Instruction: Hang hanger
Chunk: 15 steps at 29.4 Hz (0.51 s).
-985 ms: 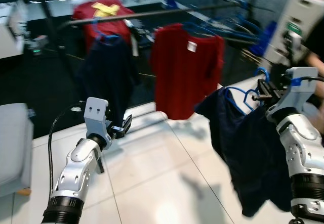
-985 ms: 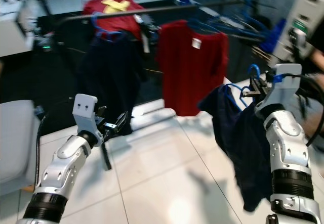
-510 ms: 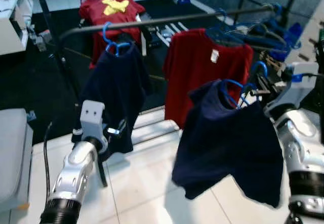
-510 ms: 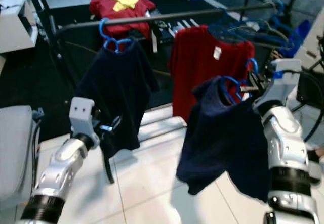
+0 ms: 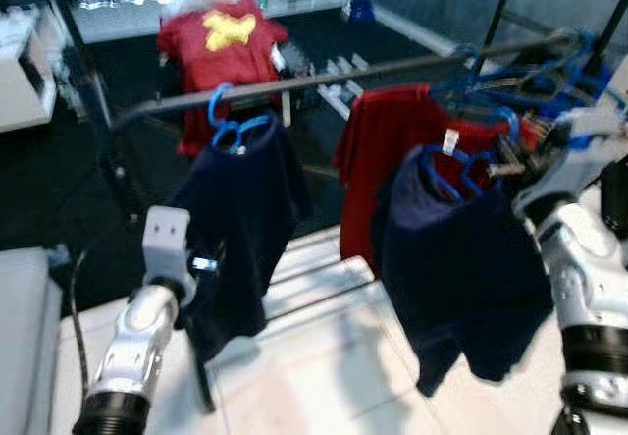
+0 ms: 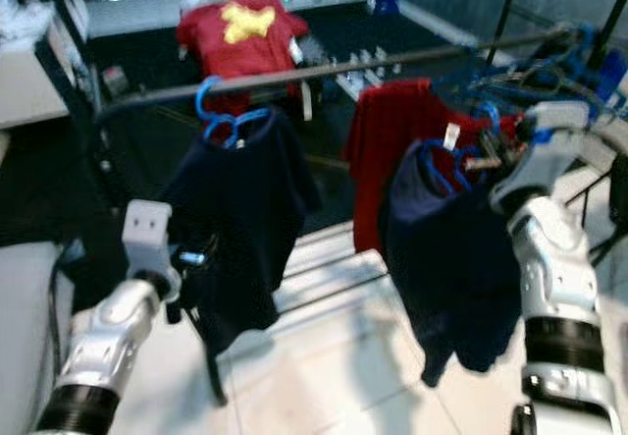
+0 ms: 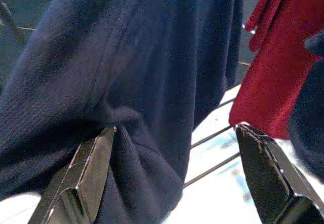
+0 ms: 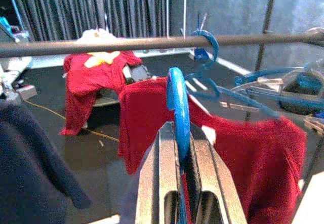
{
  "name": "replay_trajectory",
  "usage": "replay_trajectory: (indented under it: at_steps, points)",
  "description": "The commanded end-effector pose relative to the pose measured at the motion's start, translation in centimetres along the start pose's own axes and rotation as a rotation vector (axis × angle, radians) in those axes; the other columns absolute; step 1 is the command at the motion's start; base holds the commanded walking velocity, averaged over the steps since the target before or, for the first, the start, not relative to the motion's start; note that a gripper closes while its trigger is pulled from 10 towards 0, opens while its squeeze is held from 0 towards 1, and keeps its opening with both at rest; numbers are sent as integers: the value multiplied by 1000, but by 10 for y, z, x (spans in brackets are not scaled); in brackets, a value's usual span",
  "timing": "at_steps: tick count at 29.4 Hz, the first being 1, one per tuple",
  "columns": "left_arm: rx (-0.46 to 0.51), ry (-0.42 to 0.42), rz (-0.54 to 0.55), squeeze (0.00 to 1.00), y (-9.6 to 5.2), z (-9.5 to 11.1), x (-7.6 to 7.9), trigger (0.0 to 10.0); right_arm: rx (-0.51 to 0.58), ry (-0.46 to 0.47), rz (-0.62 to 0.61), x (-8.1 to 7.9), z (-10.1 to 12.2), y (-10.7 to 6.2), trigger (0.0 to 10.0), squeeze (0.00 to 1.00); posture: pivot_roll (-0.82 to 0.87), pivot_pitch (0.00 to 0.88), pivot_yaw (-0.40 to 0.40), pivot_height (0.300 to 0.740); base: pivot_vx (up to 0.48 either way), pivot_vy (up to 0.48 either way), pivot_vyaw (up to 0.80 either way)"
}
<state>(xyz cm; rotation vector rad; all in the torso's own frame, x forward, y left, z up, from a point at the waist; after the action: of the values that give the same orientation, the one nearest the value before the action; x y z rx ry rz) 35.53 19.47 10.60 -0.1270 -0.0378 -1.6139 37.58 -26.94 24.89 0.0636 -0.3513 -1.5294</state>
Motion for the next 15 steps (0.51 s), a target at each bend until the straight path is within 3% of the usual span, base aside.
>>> replay_trajectory:
  at_steps: [1, 3, 5, 9, 12, 15]
  points:
    - [-7, -28, 25, 0, -4, -6, -11, 10000, 42, 7, 16, -4, 11, 2, 10000, 0, 19, 74, -25, 740, 0, 0, 0]
    - [-34, -79, -123, 0, -10, -16, 8, 10000, 43, 10, 11, -3, 11, 3, 10000, 0, 21, 76, -25, 740, 0, 0, 0]
    - [-43, -90, -182, 0, -12, -19, 15, 10000, 43, 11, 9, -3, 11, 3, 10000, 0, 21, 76, -25, 740, 0, 0, 0]
    - [-53, 6, -200, 0, -25, -33, 11, 10000, 51, 17, 7, -1, 13, 3, 10000, 0, 20, 77, -20, 740, 0, 0, 0]
    - [-36, 141, -262, 0, -39, -38, 18, 10000, 57, 24, 18, -1, 15, 5, 10000, 0, 24, 82, -19, 740, 0, 0, 0]
    - [-26, 152, -265, 0, -40, -37, 20, 10000, 58, 25, 21, -1, 15, 6, 10000, 0, 25, 82, -20, 740, 0, 0, 0]
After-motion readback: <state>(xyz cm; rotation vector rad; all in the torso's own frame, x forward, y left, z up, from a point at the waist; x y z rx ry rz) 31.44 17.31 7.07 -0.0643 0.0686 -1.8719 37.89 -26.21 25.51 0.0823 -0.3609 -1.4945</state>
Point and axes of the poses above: a point about 5 cm out from each wrist's last joint towards the gripper, its own y axis pointing out of the wrist towards the gripper, its own z axis along the axis of the wrist's last joint, x = y × z, the point moved 4 cm from there along y, pointing out of the wrist towards the gripper, and after that the axes turned 10 degrees about -y, right-handed, at the moved point
